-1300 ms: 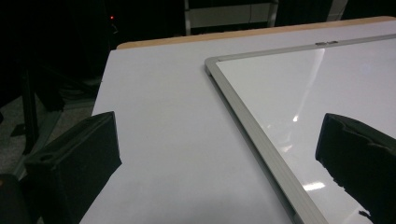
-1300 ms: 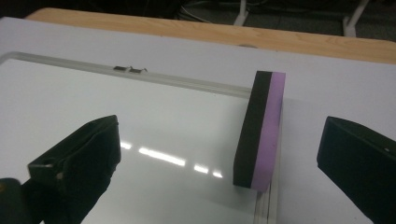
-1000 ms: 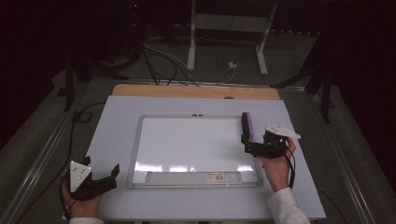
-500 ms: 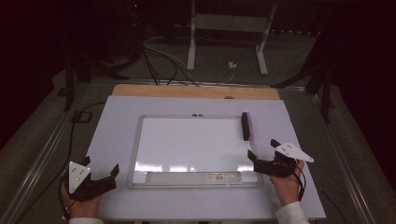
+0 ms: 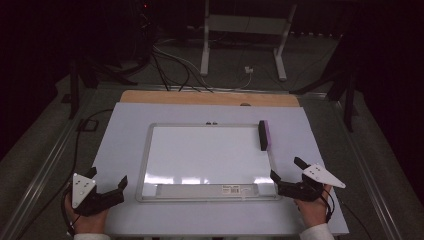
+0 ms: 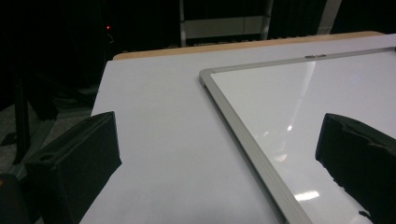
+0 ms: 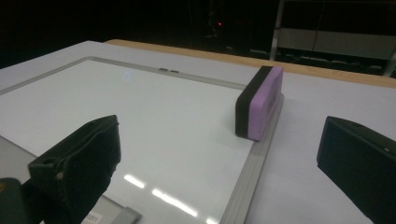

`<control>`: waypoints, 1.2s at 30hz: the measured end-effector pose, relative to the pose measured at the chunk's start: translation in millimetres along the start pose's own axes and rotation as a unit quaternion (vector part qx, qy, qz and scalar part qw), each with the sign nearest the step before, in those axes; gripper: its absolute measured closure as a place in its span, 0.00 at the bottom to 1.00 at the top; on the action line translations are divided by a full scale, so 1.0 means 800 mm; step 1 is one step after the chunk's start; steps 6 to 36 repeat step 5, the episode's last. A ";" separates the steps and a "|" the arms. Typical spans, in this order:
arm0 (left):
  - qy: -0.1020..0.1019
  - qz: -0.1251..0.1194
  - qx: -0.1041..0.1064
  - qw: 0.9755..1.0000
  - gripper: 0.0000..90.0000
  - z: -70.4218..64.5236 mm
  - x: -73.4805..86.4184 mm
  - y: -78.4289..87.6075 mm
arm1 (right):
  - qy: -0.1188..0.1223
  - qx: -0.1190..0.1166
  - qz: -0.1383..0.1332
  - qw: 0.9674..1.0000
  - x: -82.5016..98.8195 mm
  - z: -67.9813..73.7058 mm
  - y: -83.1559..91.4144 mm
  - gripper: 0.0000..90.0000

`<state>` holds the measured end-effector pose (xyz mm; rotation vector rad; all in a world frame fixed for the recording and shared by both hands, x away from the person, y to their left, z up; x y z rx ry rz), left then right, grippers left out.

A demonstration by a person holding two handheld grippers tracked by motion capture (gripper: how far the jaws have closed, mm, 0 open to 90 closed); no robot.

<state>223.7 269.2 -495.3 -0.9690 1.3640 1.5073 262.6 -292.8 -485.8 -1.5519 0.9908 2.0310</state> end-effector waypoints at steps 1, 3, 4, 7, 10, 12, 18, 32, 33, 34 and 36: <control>0.001 -0.001 0.000 1.000 0.01 0.000 0.000 0.000 | -0.001 0.001 -0.001 1.000 0.001 0.000 0.002 0.00; 0.001 -0.002 0.001 1.000 0.01 0.000 0.000 0.001 | -0.002 0.003 -0.003 1.000 0.004 0.001 0.007 0.00; 0.003 -0.002 0.001 1.000 0.01 0.001 0.000 0.001 | -0.004 0.004 -0.004 1.000 0.005 0.002 0.008 0.00; 0.003 -0.002 0.000 1.000 0.01 0.001 0.000 0.001 | -0.002 0.004 -0.003 1.000 0.006 0.002 0.009 0.00; 0.003 -0.002 0.000 1.000 0.01 0.001 0.000 0.001 | -0.002 0.004 -0.003 1.000 0.006 0.002 0.009 0.00; 0.003 -0.002 0.000 1.000 0.01 0.001 0.000 0.001 | -0.002 0.004 -0.003 1.000 0.006 0.002 0.009 0.00; 0.003 -0.002 0.000 1.000 0.01 0.001 0.000 0.001 | -0.002 0.004 -0.003 1.000 0.006 0.002 0.009 0.00; 0.003 -0.002 0.000 1.000 0.01 0.001 0.000 0.001 | -0.002 0.004 -0.003 1.000 0.006 0.002 0.009 0.00; 0.003 -0.002 0.000 1.000 0.01 0.001 0.000 0.001 | -0.002 0.004 -0.003 1.000 0.006 0.002 0.009 0.00; 0.003 -0.002 0.000 1.000 0.01 0.001 0.000 0.001 | -0.002 0.004 -0.003 1.000 0.006 0.002 0.009 0.00; 0.003 -0.002 0.000 1.000 0.01 0.001 0.000 0.001 | -0.002 0.004 -0.003 1.000 0.006 0.002 0.009 0.00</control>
Point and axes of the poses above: each handheld gripper's, and its own axes: y roughly backward along the jaws, x roughly out of its underside, z roughly to its left, the point moved 2 cm from there along -y, roughly forward along the jaws, and after that the axes turned 15 degrees about -x, right-handed, at the moved point
